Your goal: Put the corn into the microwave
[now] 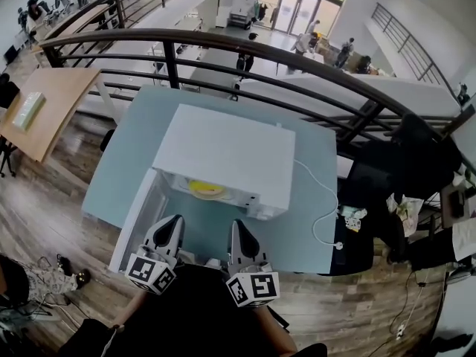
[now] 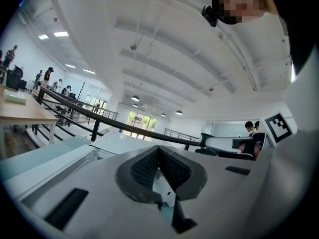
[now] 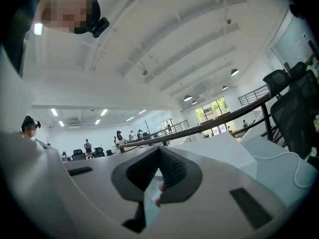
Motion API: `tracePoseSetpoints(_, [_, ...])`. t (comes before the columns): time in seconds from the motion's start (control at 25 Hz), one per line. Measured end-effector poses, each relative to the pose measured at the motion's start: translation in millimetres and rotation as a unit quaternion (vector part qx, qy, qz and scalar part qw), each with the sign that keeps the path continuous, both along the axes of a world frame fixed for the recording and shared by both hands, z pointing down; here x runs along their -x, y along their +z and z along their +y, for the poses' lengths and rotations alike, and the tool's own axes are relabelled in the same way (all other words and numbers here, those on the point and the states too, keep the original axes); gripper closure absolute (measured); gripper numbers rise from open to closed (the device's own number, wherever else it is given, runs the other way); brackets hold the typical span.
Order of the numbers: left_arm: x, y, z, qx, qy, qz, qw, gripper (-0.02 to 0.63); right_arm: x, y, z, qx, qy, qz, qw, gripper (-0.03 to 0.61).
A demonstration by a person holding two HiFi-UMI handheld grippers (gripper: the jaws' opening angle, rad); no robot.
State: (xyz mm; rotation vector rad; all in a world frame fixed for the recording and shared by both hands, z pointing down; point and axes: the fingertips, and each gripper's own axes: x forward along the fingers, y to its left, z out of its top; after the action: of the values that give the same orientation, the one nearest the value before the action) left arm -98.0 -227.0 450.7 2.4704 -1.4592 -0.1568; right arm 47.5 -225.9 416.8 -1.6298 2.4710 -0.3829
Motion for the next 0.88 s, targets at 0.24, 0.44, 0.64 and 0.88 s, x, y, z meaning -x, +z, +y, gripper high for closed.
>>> tracePoseSetpoints(0.24, [4, 5, 4, 0.005, -0.003, 0.004, 1.0000, 0.611, 4, 4, 2, 0.004, -0.002, 0.000, 1.000, 0.569])
tracePoseSetpoints(0.44, [4, 6, 5, 0.010, -0.002, 0.003, 0.9999, 0.611, 8, 6, 3, 0.007, -0.007, 0.003, 1.000, 0.569])
tracePoseSetpoints(0.64, [1, 6, 9, 0.014, 0.004, 0.002, 0.9999, 0.611, 12, 7, 4, 0.010, -0.012, 0.006, 1.000, 0.569])
tracePoseSetpoints(0.88, [-2, 5, 9, 0.017, 0.008, 0.002, 0.9998, 0.611, 14, 7, 4, 0.011, -0.016, 0.008, 1.000, 0.569])
